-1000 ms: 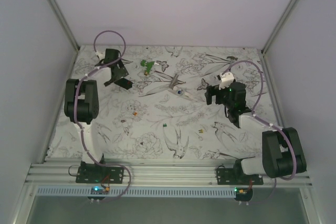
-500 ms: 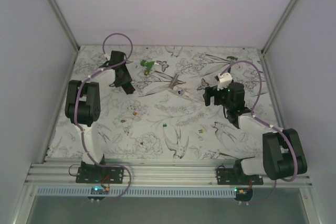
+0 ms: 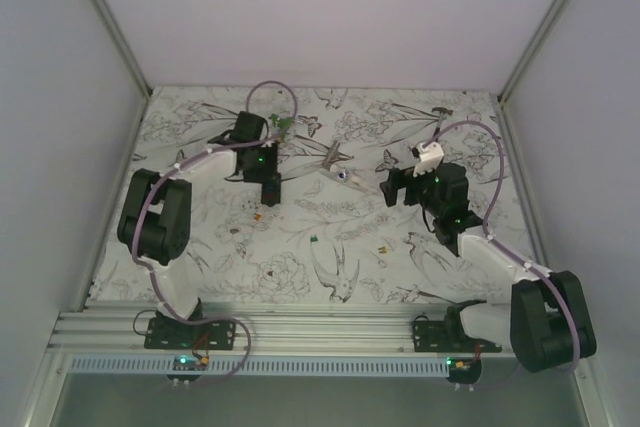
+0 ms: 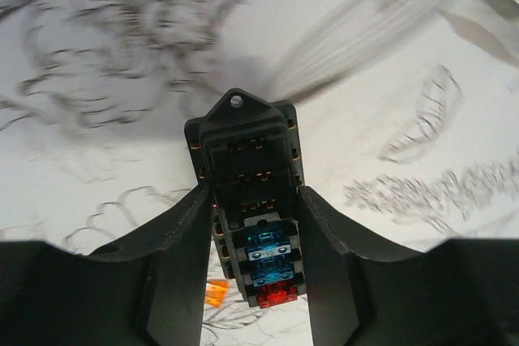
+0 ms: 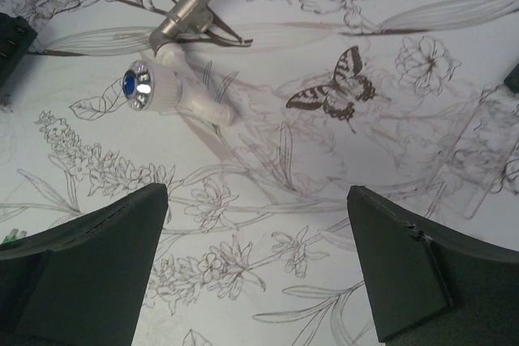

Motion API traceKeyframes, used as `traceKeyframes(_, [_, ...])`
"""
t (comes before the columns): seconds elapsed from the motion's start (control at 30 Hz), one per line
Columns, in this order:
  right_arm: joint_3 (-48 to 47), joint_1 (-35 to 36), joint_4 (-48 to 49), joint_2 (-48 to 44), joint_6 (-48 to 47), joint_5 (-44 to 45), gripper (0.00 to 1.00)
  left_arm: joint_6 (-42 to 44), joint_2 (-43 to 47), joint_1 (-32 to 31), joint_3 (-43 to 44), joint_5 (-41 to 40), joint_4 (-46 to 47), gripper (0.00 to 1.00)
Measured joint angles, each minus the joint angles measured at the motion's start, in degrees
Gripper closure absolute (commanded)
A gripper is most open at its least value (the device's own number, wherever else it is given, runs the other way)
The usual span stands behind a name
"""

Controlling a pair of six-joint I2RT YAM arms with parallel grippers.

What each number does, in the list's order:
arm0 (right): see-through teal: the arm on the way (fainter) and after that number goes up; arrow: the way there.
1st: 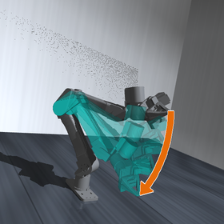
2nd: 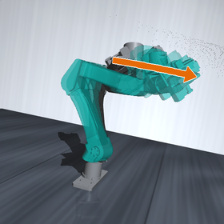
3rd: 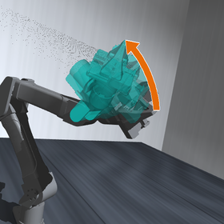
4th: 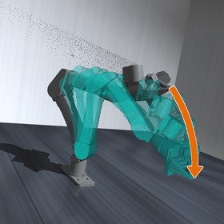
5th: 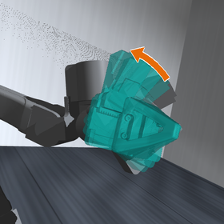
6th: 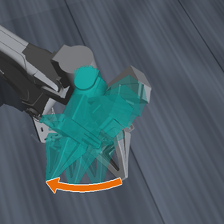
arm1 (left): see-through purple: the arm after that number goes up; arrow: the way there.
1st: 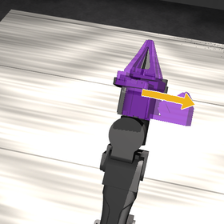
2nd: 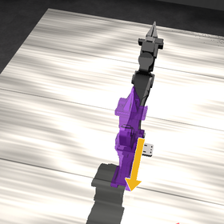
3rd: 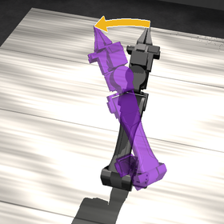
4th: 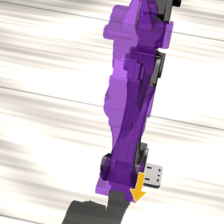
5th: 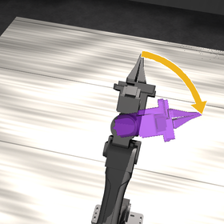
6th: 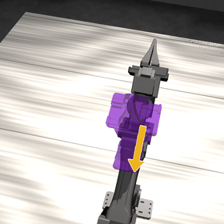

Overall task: Snap on the fuse box
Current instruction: Move the fuse box base at the center of the board.

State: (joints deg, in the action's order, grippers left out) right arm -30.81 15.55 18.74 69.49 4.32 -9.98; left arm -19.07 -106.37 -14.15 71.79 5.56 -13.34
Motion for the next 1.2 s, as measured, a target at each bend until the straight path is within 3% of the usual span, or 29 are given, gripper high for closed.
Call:
traceKeyframes(0.5, [4.6,0.4,-5.3,-7.0,6.5,4.1,0.01,18.3,0.5,-19.2,2.3,9.8,-0.1,0.67])
traceKeyframes(0.77, [6.1,0.4,-6.4,-8.4,10.1,8.2,0.01,27.0,-6.8,-25.0,10.9,14.2,-1.8,0.63])
traceKeyframes(0.83, [6.1,0.4,-6.7,-8.4,10.9,8.4,0.01,28.9,-9.4,-26.3,13.6,14.5,-2.3,0.6])
traceKeyframes(0.93, [6.1,0.4,-7.2,-8.4,11.8,8.5,0.01,31.3,-12.8,-27.8,16.1,14.5,-3.0,0.44])
traceKeyframes(1.03, [6.1,0.4,-7.7,-8.5,12.5,8.5,0.01,33.0,-14.2,-28.4,16.5,13.7,-3.9,0.36])
traceKeyframes(1.2, [6.7,0.4,-7.8,-8.8,13.2,8.4,0.01,34.8,-13.8,-28.3,16.1,11.5,-4.7,0.28])
